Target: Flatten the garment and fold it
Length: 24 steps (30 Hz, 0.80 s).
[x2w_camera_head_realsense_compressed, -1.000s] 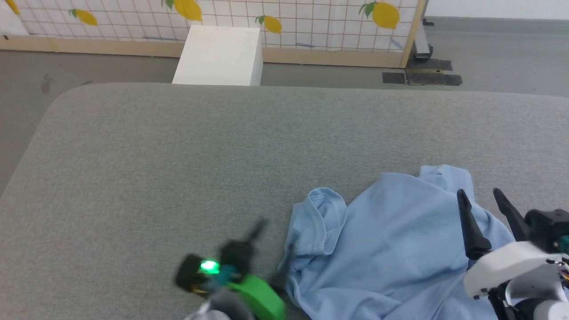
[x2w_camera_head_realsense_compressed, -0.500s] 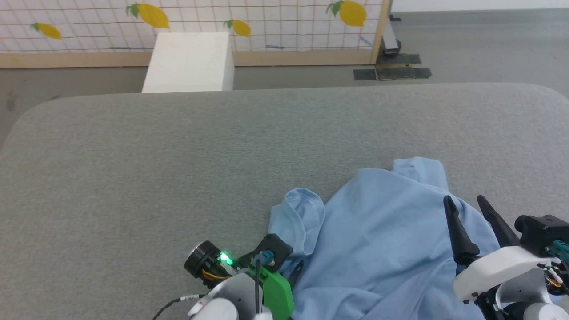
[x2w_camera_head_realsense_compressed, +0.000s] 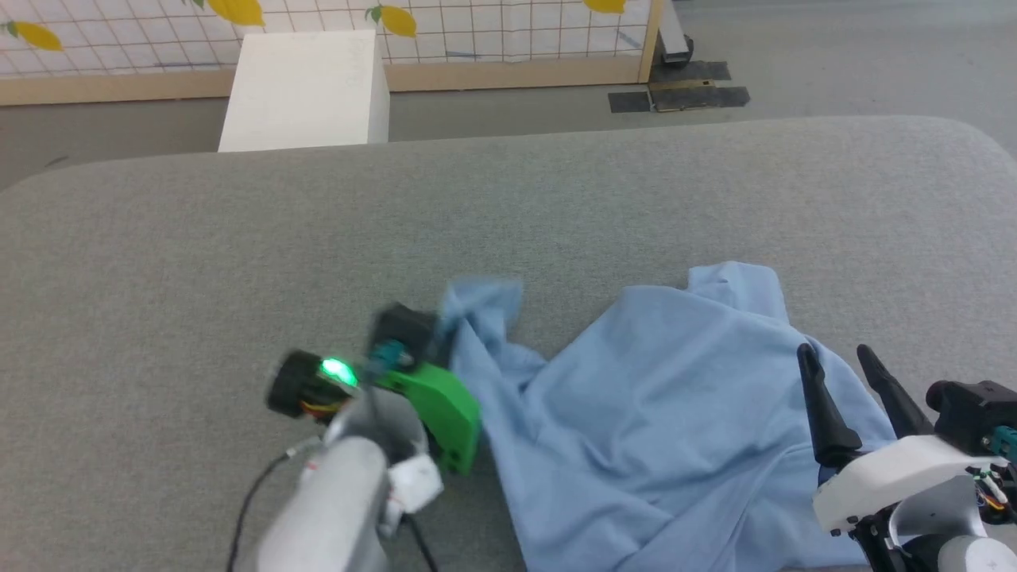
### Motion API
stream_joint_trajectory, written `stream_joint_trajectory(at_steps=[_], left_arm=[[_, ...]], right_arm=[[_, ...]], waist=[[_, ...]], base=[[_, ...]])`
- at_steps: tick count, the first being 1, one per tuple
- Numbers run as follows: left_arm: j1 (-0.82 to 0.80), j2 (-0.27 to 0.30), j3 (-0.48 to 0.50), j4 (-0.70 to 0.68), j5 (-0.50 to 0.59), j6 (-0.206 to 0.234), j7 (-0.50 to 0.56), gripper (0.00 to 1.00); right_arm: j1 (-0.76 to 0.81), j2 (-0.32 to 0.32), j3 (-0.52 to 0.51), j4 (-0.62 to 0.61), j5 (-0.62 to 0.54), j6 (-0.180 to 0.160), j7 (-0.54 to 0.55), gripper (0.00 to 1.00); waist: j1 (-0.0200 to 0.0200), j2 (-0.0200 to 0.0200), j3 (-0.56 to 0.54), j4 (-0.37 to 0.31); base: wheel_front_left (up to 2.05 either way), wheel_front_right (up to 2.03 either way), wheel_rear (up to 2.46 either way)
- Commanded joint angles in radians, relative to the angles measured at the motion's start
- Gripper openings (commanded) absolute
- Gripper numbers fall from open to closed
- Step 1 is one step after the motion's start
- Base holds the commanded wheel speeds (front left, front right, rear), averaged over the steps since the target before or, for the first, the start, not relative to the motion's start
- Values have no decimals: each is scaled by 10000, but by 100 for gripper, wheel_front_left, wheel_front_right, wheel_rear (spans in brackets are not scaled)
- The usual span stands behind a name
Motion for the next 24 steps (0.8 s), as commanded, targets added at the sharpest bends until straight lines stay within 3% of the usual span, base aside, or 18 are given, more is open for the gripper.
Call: stream_joint_trajectory(at_steps=[1,8,12,17,19,20,24], left_arm=[[-191,45,308,-107,-180,214,-448,0],[633,384,2277,-526,-1024,1353,-2215,0],[1771,494,3191,-500,-1601,1893,-2418,0],[2868,184,3914,55,-2549,2171,-2161,0],[3166,-24,4035,292,-2937,2216,-1839,43],[3250,-194,4184,299,-3310,2160,-1794,100],[3375,-377,4387,145,-3714,1868,-2443,100]], right_arm=[[-149,16,-24,33,74,-15,-72,100],[-186,16,-175,49,68,-15,-43,100],[-144,16,-254,67,66,-15,66,100],[-101,16,-447,137,65,-15,301,100],[-104,16,-529,181,57,-15,401,100],[-109,16,-577,201,49,-15,456,100],[-265,16,-747,263,-307,-15,642,100]], waist=[[0,-1,-15,121],[0,-1,-95,558],[0,-1,-74,817],[0,-1,-45,1123],[0,-1,-59,1226],[0,-1,-61,1288],[0,-1,-39,1507]], base=[[0,0,0],[0,0,0],[0,0,0],[0,0,0],[0,0,0],[0,0,0],[0,0,0]])
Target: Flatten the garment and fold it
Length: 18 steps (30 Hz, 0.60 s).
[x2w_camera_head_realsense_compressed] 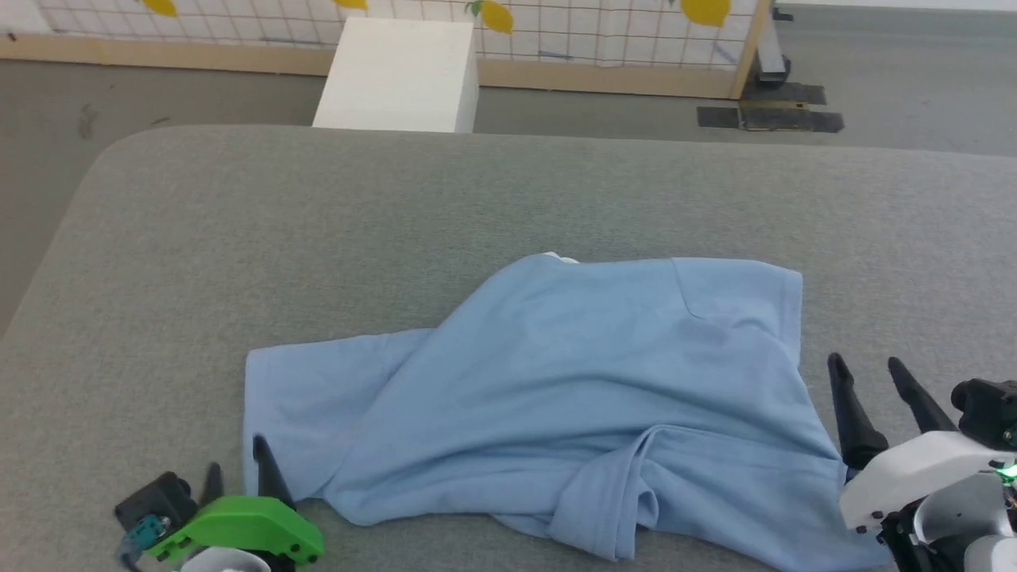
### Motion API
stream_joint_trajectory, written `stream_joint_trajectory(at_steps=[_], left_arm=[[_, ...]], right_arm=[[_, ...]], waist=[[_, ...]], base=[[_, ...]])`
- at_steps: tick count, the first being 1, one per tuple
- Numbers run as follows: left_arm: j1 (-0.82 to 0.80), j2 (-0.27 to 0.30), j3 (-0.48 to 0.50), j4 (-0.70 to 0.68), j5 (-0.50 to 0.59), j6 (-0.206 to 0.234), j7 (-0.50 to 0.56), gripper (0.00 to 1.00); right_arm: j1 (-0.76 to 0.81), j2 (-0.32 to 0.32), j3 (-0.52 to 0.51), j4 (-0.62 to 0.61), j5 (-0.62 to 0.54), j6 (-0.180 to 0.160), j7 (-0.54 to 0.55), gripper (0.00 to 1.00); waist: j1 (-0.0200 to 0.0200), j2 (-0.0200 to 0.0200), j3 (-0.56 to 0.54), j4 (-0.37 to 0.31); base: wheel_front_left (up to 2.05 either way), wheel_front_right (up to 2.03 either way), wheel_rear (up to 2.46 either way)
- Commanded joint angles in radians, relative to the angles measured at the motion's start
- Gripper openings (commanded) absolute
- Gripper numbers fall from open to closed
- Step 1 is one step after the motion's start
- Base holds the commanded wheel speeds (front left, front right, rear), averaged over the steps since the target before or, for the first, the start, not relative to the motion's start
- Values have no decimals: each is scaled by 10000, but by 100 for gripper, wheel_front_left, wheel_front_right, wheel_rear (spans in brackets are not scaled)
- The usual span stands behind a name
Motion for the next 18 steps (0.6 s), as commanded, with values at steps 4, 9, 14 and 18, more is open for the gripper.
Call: stream_joint_trajectory(at_steps=[4,9,14,18], left_arm=[[-46,24,-17,-570,495,-395,-1037,100],[-331,-16,39,-1507,1542,-769,-1236,100],[-541,-212,16,-2298,2580,-1218,-1242,100],[-798,-326,-124,-2502,2945,-1488,-1243,100]], right_arm=[[-776,8,-175,294,-564,-15,81,100],[-2069,9,-585,1413,-941,-15,260,100],[-3780,9,-1138,3257,-1451,-15,765,100],[-4980,3,-1735,4669,-2003,-15,1453,100]], waist=[[0,0,88,335],[0,0,318,592],[0,0,806,838],[0,0,1291,1052]], base=[[0,0,0],[0,0,0],[0,0,0],[0,0,0]])
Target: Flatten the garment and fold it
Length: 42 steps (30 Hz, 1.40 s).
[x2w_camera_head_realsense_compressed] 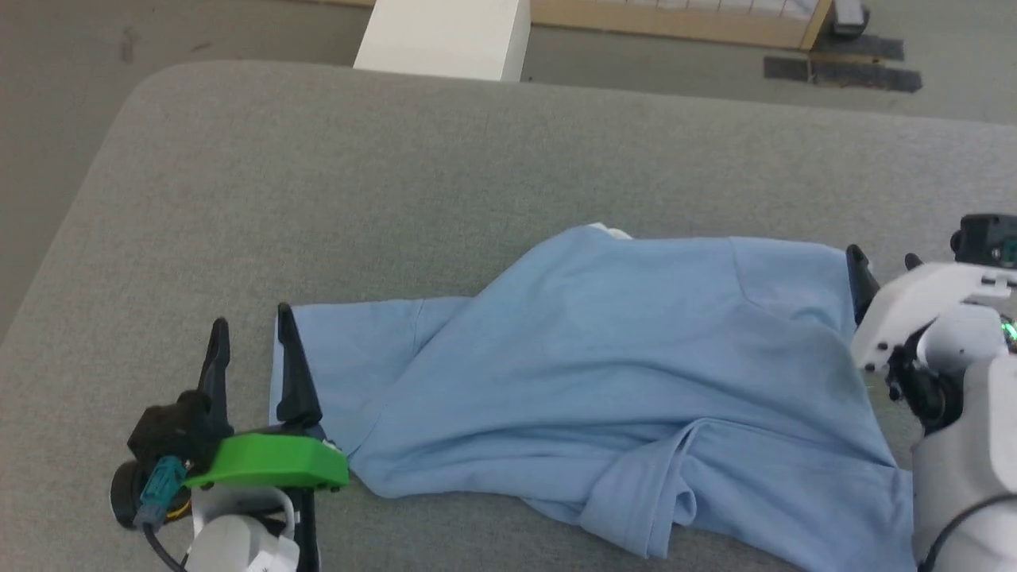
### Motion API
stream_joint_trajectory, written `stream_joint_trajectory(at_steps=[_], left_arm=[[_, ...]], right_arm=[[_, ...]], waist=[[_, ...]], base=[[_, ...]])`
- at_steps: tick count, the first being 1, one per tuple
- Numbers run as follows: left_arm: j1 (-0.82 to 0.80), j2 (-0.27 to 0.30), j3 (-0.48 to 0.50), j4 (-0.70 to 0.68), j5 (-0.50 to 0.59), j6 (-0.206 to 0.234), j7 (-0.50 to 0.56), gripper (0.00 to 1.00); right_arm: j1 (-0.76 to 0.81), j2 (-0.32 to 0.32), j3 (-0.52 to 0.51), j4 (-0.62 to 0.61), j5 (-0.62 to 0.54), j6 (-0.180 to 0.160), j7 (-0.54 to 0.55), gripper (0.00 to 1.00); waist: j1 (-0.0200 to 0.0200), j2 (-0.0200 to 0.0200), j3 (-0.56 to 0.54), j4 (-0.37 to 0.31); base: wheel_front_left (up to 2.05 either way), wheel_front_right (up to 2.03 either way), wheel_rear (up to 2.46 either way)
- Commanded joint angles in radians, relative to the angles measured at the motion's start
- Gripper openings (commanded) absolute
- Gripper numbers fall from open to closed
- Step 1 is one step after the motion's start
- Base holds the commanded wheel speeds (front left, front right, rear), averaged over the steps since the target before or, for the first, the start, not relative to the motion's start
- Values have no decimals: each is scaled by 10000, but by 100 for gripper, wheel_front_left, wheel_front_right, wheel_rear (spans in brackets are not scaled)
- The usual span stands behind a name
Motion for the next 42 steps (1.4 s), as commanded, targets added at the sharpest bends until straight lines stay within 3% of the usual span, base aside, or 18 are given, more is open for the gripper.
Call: stream_joint_trajectory(at_steps=[1,10,11,12,13,14,19,22,30,34,37,42], left_arm=[[-250,-53,-38,-59,91,-100,-43,100],[-529,-99,-273,-178,4,-103,-44,100],[-536,-99,-266,-163,0,-95,-44,100],[-535,-100,-255,-148,2,-92,-44,100],[-519,-100,-234,-132,16,-83,-44,100],[-493,-100,-226,-99,49,-86,-44,100],[-407,-99,-41,458,235,-348,-45,100],[-398,176,20,1025,189,-533,139,100],[-1227,1772,412,1911,-534,-1318,3246,100],[-1755,2209,647,2217,-1179,-1474,4916,100],[-2085,2375,801,2462,-1518,-1414,5752,100],[-2452,2617,985,3007,-1777,-961,7098,100]], right_arm=[[-377,-39,-172,406,-206,-15,322,100],[-1782,-420,-347,1989,-773,-15,2535,100],[-1823,-448,-219,2082,-727,-15,2790,78],[-1833,-458,-86,2139,-642,-15,2973,35],[-1823,-473,58,2158,-503,-15,3104,14],[-1791,-501,166,2124,-408,-15,3123,0],[-1166,-596,289,1261,-61,-15,2057,0],[-512,-452,313,497,193,-15,1371,0],[1458,-133,848,-2039,988,-15,883,0],[2003,-58,1023,-2999,1295,-15,986,0],[2163,-30,1181,-3391,1458,-15,1062,0],[2199,-12,1447,-3718,1587,-15,1197,0]], waist=[[0,0,500,317],[0,0,1176,590],[0,0,1182,576],[0,0,1171,558],[0,0,1132,516],[0,0,1088,475],[0,0,635,183],[0,0,313,-102],[0,0,93,-1052],[0,0,441,-1510],[0,0,726,-1780],[0,0,1145,-2103]], base=[[0,0,0],[0,0,0],[0,0,0],[0,0,0],[0,0,0],[0,0,0],[0,0,0],[0,0,0],[0,0,0],[0,0,0],[0,0,0],[0,0,0]])
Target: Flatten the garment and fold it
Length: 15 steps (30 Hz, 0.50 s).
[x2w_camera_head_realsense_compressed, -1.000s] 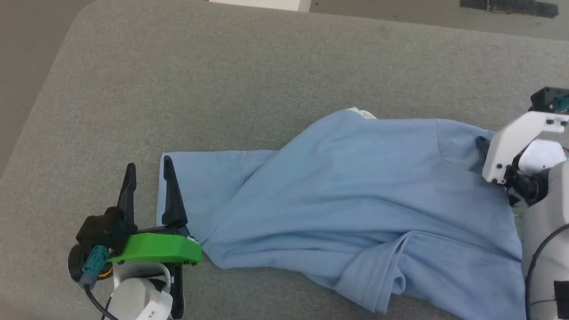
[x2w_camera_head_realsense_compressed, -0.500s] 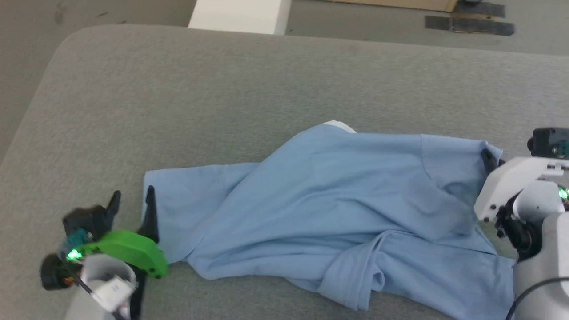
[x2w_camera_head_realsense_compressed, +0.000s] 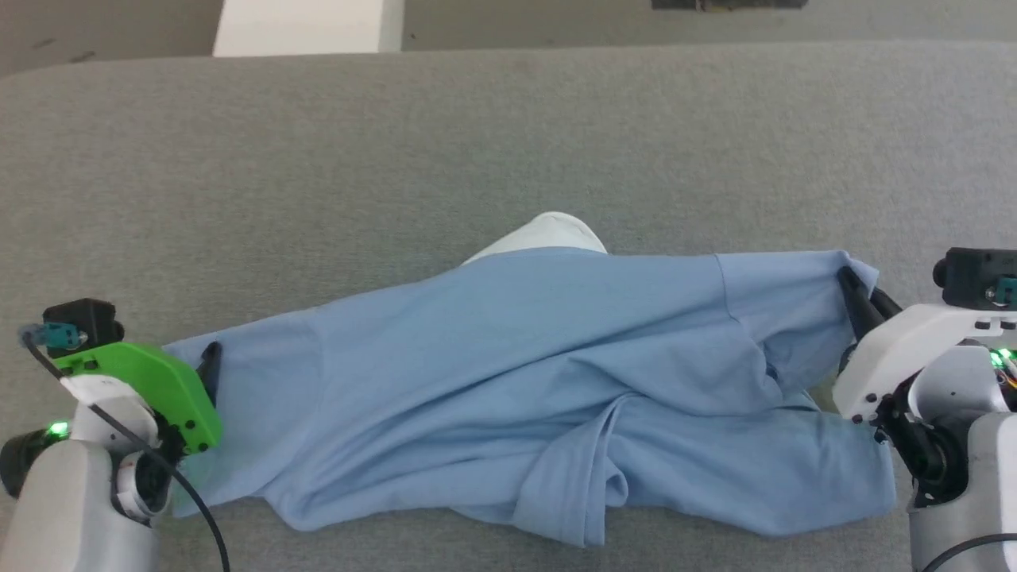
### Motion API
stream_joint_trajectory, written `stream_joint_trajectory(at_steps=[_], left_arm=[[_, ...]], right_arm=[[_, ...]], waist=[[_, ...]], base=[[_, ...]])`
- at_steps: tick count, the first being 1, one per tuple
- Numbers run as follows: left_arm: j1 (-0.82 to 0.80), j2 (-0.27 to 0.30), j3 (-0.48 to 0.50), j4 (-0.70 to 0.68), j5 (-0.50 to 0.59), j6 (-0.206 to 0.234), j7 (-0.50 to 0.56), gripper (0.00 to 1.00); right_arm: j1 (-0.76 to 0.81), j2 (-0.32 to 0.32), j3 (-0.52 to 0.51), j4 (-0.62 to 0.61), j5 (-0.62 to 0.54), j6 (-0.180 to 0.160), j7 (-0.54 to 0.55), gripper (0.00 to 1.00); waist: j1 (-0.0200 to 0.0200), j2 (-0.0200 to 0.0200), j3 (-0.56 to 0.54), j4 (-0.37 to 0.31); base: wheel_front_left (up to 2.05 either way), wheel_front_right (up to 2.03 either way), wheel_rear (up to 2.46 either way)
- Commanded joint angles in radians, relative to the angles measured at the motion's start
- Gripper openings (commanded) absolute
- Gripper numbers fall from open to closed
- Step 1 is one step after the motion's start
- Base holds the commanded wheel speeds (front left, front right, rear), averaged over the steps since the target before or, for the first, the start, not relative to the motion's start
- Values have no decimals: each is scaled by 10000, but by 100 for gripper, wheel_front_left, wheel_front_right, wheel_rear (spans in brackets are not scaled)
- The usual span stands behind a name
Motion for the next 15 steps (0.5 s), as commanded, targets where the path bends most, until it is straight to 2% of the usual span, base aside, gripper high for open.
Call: stream_joint_trajectory(at_steps=[1,5,8,9,10,11,12,15], left_arm=[[-173,196,43,192,-47,142,302,100],[-244,255,130,513,-366,275,1173,100],[-66,287,40,650,-574,389,2223,100],[11,290,-7,629,-640,406,2564,85],[107,288,-48,562,-722,445,2947,49],[184,283,-81,476,-788,456,3208,32],[280,262,-92,356,-885,487,3486,0],[559,222,-217,4,-1100,427,4130,0]], right_arm=[[69,13,57,-84,100,-13,20,0],[30,15,205,-110,254,-13,42,0],[46,16,270,-100,275,-13,87,0],[51,16,276,-103,260,-13,95,0],[58,16,277,-106,254,-13,106,0],[65,17,270,-112,261,-13,117,0],[77,17,257,-121,264,-13,129,0],[115,17,240,-149,280,-13,167,0]], waist=[[-1,0,411,-394],[-1,0,529,-520],[-1,0,528,-584],[-1,0,521,-594],[-1,0,508,-602],[-1,0,494,-603],[-1,0,477,-601],[-1,0,410,-592]], base=[[0,0,0],[0,0,0],[0,0,0],[0,0,0],[0,0,0],[0,0,0],[0,0,0],[0,0,0]])
